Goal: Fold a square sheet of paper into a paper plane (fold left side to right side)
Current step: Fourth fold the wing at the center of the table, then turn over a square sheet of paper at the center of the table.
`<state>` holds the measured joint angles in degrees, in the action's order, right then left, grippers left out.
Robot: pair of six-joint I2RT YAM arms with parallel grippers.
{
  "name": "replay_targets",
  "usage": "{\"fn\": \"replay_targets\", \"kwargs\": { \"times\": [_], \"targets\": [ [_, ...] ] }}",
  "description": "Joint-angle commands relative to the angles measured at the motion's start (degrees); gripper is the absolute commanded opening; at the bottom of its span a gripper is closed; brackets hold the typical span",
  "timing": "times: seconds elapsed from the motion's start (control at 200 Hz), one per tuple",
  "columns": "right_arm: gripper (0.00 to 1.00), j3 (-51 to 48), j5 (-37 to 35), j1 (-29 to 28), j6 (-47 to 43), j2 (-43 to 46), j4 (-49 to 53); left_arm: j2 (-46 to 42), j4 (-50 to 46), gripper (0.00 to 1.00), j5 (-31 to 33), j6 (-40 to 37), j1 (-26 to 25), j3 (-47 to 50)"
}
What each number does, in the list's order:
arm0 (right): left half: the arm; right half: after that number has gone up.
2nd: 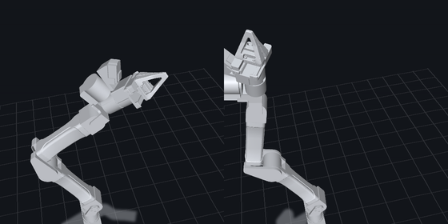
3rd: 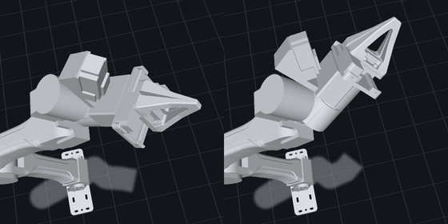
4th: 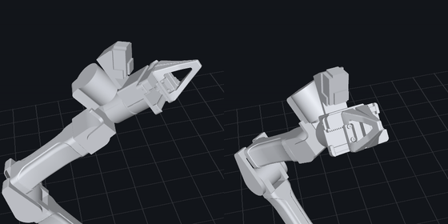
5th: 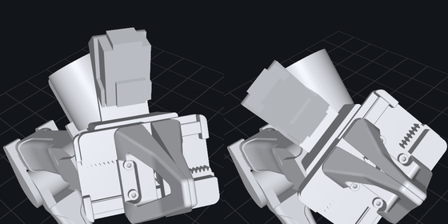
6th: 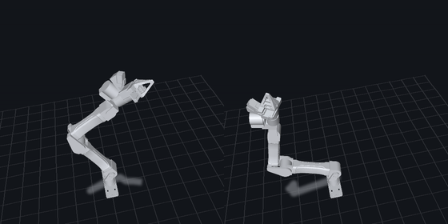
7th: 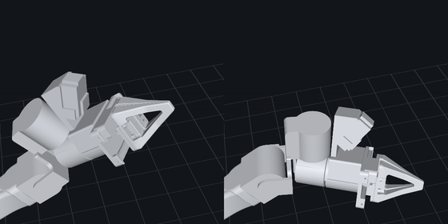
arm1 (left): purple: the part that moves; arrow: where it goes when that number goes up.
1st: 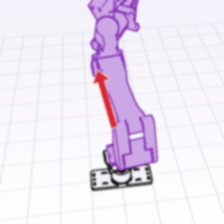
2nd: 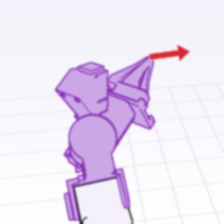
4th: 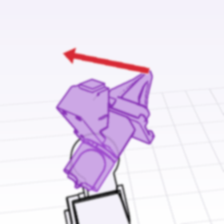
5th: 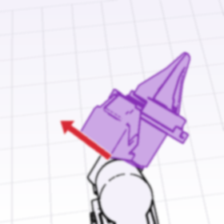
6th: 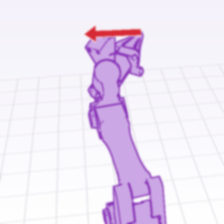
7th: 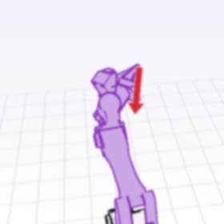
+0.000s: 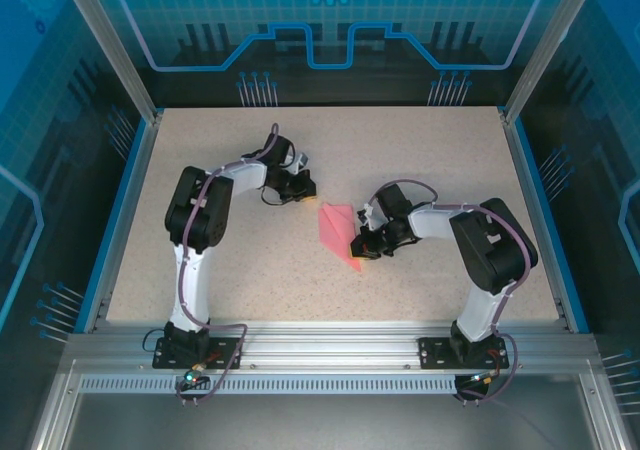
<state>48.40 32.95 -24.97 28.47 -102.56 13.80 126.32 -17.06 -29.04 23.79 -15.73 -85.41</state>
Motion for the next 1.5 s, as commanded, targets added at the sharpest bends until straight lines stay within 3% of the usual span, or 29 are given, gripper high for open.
{"fn": "replay_targets", "kwargs": {
  "times": [0.0, 0.21, 0.46, 0.59, 0.92, 1.215, 1.33, 1.496],
  "targets": [
    [0.05, -2.4, -4.8, 0.3, 1.1, 0.1, 5.8, -4.3, -1.2, 0.09, 3.7, -1.4, 0.9, 1.1],
    [0.17, -2.4, -0.3, 0.6, 3.7, 4.0, -4.1, -15.6, 0.9, 0.22, 2.6, 2.0, 0.9, 8.8],
    [0.35, -2.6, -4.1, 1.8, 3.5, 11.2, -10.2, -24.4, 4.0, 0.36, -0.6, 7.3, -0.4, 19.5],
    [0.42, -3.7, -7.7, 2.6, 3.5, 14.9, -11.1, -23.6, 5.0, 0.42, -2.0, 8.9, -3.2, 21.1],
    [0.57, -9.7, -9.8, 4.7, 7.1, 22.3, -15.4, -15.0, 8.7, 0.45, -3.7, 11.9, -9.3, 16.8],
    [0.69, -13.1, -4.5, 8.2, 10.0, 25.9, -18.8, -8.7, 10.6, 0.44, -5.2, 13.1, -11.4, 12.3],
    [0.75, -13.9, -1.9, 9.4, 11.2, 26.5, -20.0, -7.8, 11.4, 0.32, -5.6, 13.6, -11.6, 11.6],
    [0.98, -15.8, 3.3, 12.0, 14.5, 27.3, -24.4, -9.4, 12.7, 0.11, -5.3, 13.3, -11.5, 11.0]
  ]
}}
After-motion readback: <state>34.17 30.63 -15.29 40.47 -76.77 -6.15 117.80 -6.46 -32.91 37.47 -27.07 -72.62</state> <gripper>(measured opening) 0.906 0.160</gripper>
